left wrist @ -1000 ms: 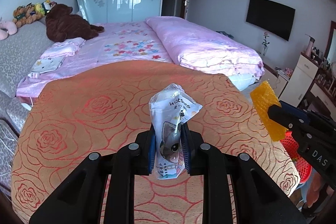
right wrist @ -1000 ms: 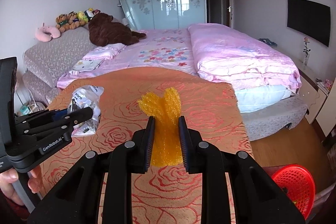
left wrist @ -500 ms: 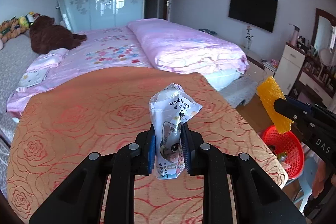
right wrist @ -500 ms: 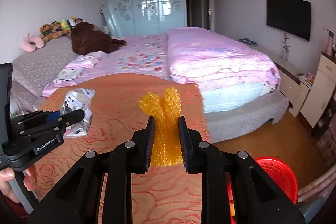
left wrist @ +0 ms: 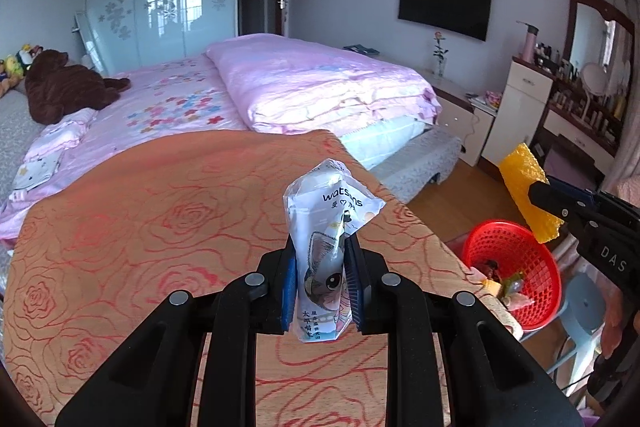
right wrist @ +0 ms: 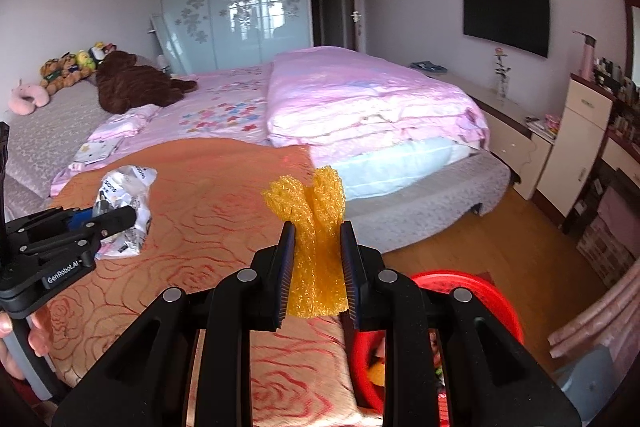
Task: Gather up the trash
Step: 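Carry the Watsons bag and foam sleeve in both tools over the red basket, then open the right tool to drop the foam sleeve while the left tool releases the bag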
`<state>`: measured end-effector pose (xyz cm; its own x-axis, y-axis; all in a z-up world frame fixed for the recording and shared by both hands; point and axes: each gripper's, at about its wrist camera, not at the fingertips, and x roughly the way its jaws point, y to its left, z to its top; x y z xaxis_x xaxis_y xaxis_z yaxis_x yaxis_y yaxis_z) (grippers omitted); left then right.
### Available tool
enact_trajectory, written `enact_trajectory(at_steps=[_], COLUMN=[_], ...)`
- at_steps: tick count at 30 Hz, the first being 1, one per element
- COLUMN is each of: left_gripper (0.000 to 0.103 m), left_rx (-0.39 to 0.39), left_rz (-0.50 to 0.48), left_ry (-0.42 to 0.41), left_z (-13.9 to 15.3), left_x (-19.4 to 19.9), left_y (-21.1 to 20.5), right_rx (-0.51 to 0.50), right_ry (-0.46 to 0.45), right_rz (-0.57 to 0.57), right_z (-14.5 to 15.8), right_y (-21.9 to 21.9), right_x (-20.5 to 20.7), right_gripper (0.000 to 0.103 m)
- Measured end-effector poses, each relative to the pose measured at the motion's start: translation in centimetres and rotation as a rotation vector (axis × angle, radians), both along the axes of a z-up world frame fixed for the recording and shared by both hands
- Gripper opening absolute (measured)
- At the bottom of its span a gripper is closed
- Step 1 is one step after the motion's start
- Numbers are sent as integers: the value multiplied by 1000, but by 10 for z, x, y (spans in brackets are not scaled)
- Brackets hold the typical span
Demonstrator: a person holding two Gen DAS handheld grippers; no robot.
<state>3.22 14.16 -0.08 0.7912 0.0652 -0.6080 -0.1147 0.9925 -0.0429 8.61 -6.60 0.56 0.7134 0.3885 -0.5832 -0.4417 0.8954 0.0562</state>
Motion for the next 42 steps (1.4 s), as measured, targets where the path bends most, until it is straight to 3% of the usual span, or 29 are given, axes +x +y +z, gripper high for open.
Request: enact_trajectory(at_steps=[16,33,37,39,41,42], left_gripper=[20,20,27,34,51,52], left_rx=[-21,-48,-56,-60,-66,-70], left_rz=[-168,-399,-431,-444,-444,-444], left_ry=[56,237,267,275,272,267], left_z=[-11,-59,-69,-71,-71,-70], left_x=[35,96,103,105,104,103], left_y=[-70,-163,-174,-179,-181,-180], right_rx=[13,56,87,107,125,127], right_ry=[54,292,338,354,367,371], right_rz=[-156,-303,-322,-327,-334,-337], right_z=[-23,-94,-104,-106,-110,-111], right_y=[-69,-126,-133,-136,-139,-140], right_x=[7,37,42,45,48,48], right_gripper=[23,24,25,32,39,42])
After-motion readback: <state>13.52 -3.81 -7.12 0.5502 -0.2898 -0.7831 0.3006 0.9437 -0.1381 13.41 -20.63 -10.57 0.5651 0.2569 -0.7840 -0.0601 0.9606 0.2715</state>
